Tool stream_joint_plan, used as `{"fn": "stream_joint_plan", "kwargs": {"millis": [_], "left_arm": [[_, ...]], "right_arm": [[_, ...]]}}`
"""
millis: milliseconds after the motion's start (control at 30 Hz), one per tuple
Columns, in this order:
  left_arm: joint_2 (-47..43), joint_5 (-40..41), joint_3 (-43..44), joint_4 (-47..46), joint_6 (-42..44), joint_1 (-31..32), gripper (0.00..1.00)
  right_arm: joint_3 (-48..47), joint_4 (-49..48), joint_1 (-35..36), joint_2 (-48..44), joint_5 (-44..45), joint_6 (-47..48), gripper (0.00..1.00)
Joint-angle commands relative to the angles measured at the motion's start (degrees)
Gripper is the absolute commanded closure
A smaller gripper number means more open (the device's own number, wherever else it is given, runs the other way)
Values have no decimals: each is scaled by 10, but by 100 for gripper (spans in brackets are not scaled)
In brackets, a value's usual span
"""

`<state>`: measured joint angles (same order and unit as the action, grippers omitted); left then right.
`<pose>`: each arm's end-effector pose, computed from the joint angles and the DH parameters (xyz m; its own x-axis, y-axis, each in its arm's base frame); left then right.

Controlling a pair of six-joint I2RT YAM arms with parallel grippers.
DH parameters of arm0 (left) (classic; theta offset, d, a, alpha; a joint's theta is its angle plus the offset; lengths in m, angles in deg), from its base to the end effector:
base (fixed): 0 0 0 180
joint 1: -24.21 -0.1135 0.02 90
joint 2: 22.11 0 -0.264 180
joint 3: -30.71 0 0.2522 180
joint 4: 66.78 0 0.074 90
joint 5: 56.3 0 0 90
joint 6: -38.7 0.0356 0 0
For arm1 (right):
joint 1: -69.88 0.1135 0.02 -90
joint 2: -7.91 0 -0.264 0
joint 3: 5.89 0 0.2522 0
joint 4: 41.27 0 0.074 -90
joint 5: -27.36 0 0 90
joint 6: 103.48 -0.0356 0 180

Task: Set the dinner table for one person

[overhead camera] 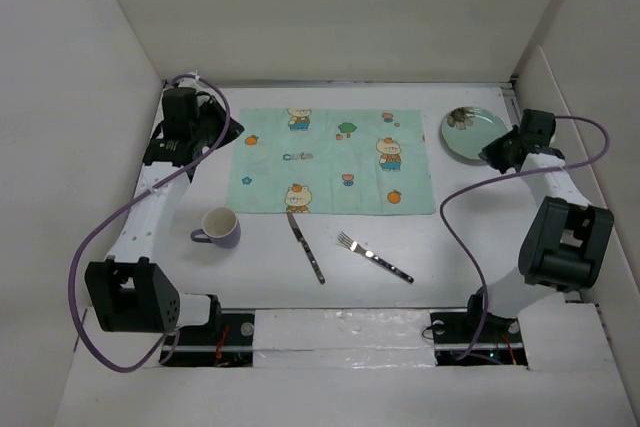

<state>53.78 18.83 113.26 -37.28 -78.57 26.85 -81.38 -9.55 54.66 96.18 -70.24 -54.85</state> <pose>0.3053 -0.0232 0.3567 -0.4733 -0.4215 -0.7735 0.0719 0.8567 -0.5108 0.3254 -0.0836 0.2450 -0.3957 0.7866 -0.4740 0.5740 0.6147 0.5410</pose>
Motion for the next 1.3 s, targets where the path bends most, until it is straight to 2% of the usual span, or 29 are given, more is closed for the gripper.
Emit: {"fn": "stream_joint_plan", "kwargs": {"millis": [0, 67, 133, 167, 233, 267, 600, 767, 833, 967, 1133, 1267], "left_arm": [[-31, -47, 22, -11, 11, 29, 100], [-41, -71, 13, -21, 12, 29, 99], [-49, -80, -6, -26, 10, 29, 88], [-50, -79, -10, -27, 10, 29, 77], [-51, -84, -23, -30, 8, 29, 66], [-51, -89, -30, -31, 7, 29, 59], [-35, -78, -6, -21, 11, 29, 58], [-20, -80, -2, -25, 8, 29, 60], [-14, -82, -2, -27, 9, 29, 60], [-6, -82, 1, -30, 11, 29, 62], [-5, -83, -2, -34, 14, 11, 64], [-7, -65, -1, -27, 24, 11, 65]], "right_arm": [[-64, -50, -25, 48, 26, -64, 100], [-89, -36, -32, 94, 39, -85, 83], [-120, -29, -46, 124, 36, -98, 61], [-127, -26, -46, 136, 40, -118, 56], [-142, -25, -52, 167, 44, -134, 50], [-158, 1, -53, 186, 65, -153, 50], [-176, 51, -53, 241, 130, -175, 51], [-211, 91, -53, 272, 144, -177, 59], [-244, 113, -53, 284, 148, -180, 65], [-326, 214, -42, 337, 174, -177, 64], [-372, 263, -42, 368, 183, -197, 56], [-419, 314, -32, 388, 199, -201, 54]]}}
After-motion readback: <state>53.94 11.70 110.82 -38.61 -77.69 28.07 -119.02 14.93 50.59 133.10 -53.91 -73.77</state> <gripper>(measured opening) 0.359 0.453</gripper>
